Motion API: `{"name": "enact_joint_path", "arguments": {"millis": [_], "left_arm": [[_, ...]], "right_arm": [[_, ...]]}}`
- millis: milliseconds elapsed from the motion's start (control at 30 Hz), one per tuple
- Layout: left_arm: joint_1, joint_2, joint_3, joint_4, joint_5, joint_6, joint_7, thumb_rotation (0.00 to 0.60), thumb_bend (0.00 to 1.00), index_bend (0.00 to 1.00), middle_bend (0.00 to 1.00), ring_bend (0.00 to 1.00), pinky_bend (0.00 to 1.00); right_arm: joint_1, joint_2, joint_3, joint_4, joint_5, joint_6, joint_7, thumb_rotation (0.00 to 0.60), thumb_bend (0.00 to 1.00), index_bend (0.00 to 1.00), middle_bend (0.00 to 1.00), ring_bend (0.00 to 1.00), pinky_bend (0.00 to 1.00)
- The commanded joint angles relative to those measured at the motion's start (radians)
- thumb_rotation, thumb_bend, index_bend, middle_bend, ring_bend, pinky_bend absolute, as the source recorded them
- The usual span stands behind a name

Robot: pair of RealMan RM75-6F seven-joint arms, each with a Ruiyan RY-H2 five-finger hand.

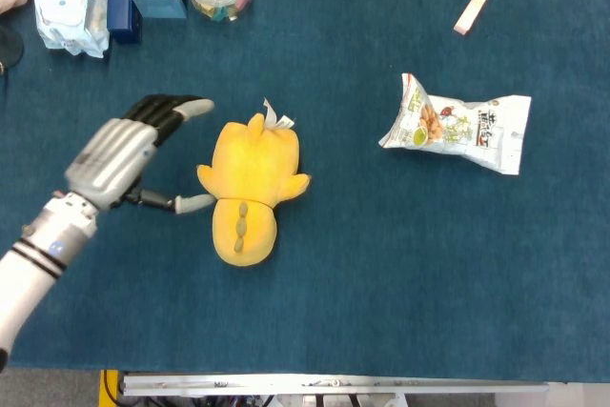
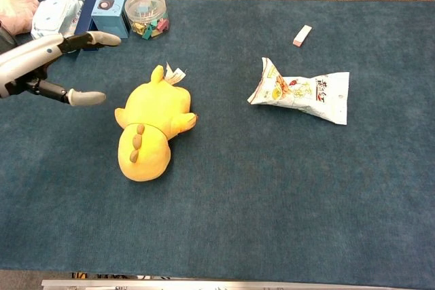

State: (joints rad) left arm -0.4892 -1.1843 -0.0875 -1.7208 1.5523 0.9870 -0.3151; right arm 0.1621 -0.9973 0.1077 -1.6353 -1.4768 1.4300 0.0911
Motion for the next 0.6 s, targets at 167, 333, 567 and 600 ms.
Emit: {"name": "enact_joint_path", "arguments": {"millis": [167, 333, 567, 600], "left_arm": [[-0.088, -0.076, -0.020, 0.058, -0.018, -0.074, -0.042, 0.114, 0.01, 0.11, 0.12, 0.06, 0.00], [-0.131, -0.132, -0.034, 0.103, -0.045, -0.103, -0.020, 0.111, 0.01, 0.11, 0.11, 0.05, 0.00], [-0.183, -0.192, -0.049, 0.160, -0.086, -0.142, 0.000, 0.113, 0.01, 0.11, 0.11, 0.05, 0.00], [-0.191, -0.198, -0.049, 0.166, -0.089, -0.148, 0.009, 0.113, 0.01, 0.11, 0.11, 0.05, 0.00]], "right_arm": [[-0.002, 0.000, 0.000, 0.004, 0.003, -0.001, 0.003, 0.600, 0.18, 0.49, 0.52, 0.38, 0.41], [-0.002, 0.003, 0.001, 0.005, 0.006, -0.003, 0.002, 0.600, 0.18, 0.49, 0.52, 0.38, 0.41], [-0.005, 0.007, 0.002, 0.003, 0.009, -0.002, 0.001, 0.600, 0.18, 0.49, 0.52, 0.38, 0.41], [-0.006, 0.008, 0.002, 0.003, 0.010, -0.001, 0.001, 0.600, 0.18, 0.49, 0.52, 0.38, 0.41]]}}
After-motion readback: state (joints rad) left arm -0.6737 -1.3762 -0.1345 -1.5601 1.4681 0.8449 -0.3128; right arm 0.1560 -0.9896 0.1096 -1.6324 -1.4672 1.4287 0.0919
